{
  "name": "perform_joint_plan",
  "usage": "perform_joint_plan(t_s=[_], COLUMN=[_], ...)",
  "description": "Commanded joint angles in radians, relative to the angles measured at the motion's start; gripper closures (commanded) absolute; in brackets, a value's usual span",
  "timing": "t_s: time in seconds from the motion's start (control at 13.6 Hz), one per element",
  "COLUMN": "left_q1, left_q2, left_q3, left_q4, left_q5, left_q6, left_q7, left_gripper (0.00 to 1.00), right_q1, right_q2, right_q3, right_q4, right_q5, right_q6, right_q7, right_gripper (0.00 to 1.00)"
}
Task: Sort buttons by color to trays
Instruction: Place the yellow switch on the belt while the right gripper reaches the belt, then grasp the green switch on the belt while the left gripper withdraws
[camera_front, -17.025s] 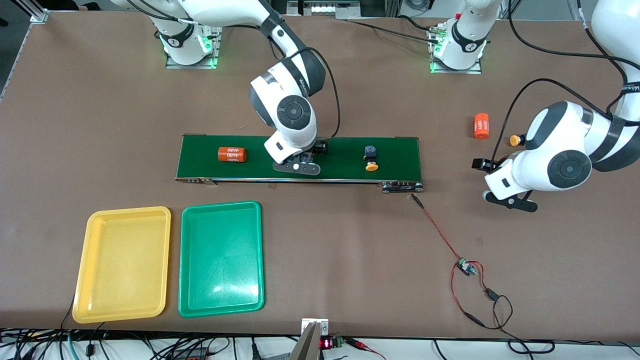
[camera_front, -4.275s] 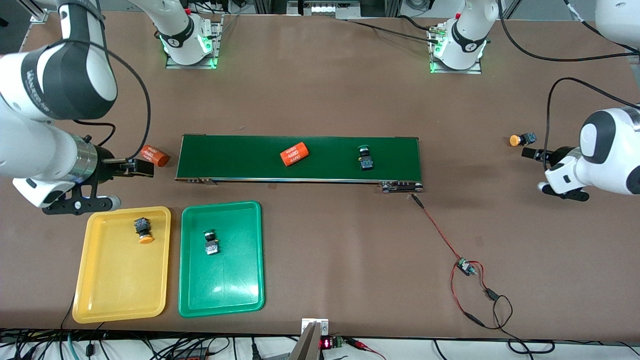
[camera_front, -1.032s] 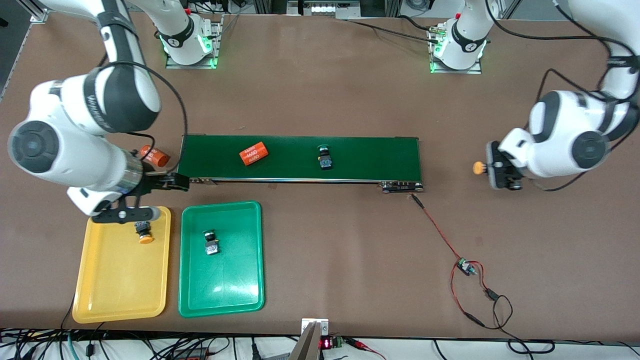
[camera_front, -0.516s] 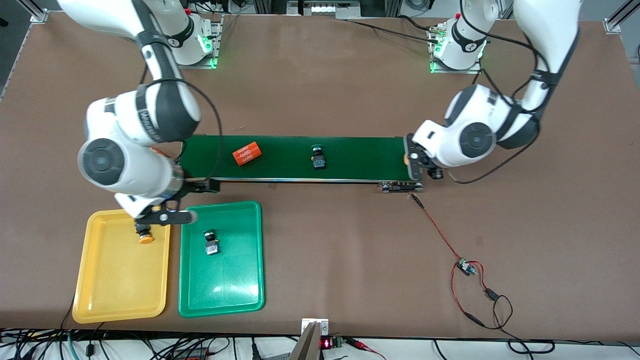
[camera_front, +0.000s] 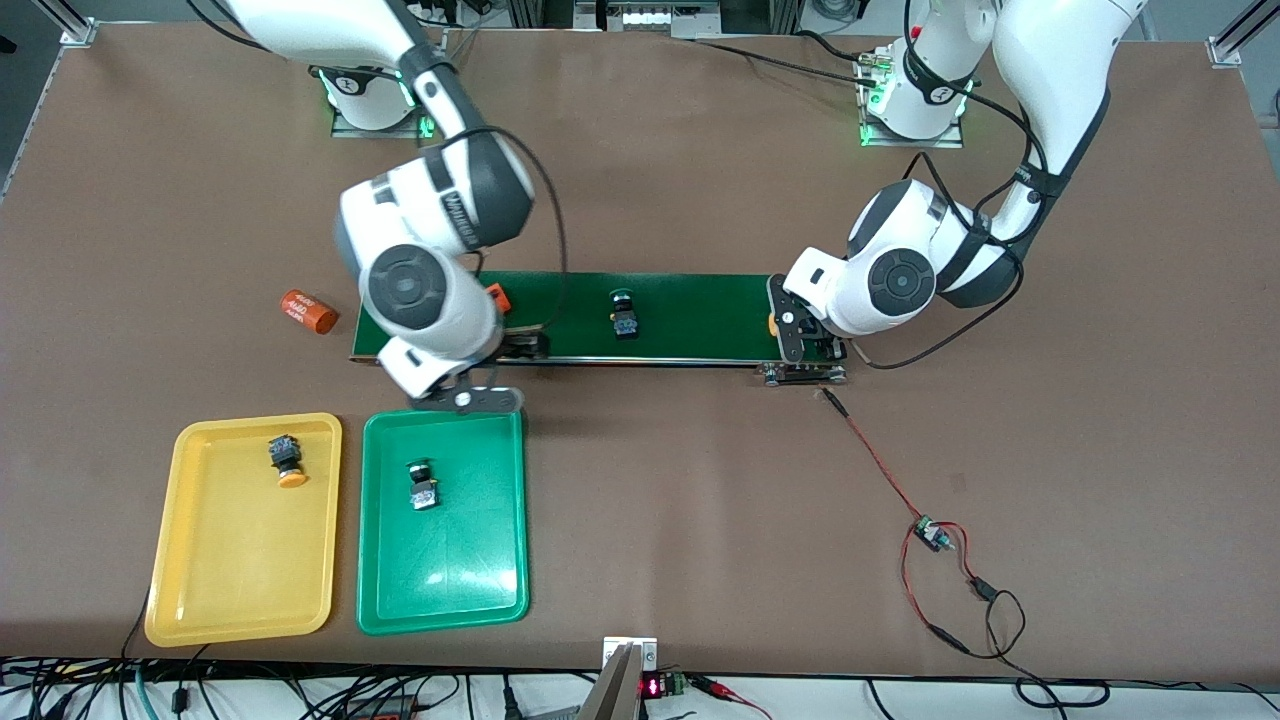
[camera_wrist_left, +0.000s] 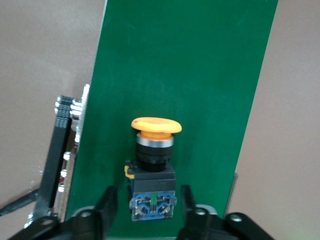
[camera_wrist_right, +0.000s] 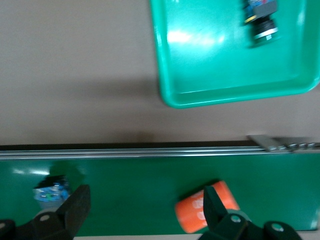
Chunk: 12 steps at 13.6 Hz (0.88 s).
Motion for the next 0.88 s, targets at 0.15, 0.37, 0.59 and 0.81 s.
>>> perform_joint_plan(t_s=[0.15, 0.37, 0.59, 0.81], left_q1=[0.020, 0.020, -0.012, -0.020], left_q2=[-0.089, -0.098, -0.187, -0.253], left_q3=[-0.003, 0.051, 0.184, 0.278], left_q4=[0.089, 0.261, 0.292, 0.294], left_q5=[-0.006, 0.002, -0.008, -0.029], left_q6=[-0.190, -0.411, -0.431, -0.422], left_q7=[-0.042, -0.129, -0.195, -0.461], left_gripper=[0.00, 0.00, 0.00, 0.00], right_q1=[0.080, 0.099, 0.140, 0.154], right_q2=[0.036, 0.048, 0.083, 0.087], right_q3=[-0.009, -0.009, -0.009, -0.009], right_q4=[-0.010, -0.019, -0.032, -0.053], right_q5=[0.012, 0.013, 0.015, 0.015], right_q6=[0.049, 0.050, 0.075, 0.081], right_q7=[0.133, 0.118, 0.118, 0.116], right_gripper=[0.00, 0.00, 0.00, 0.00])
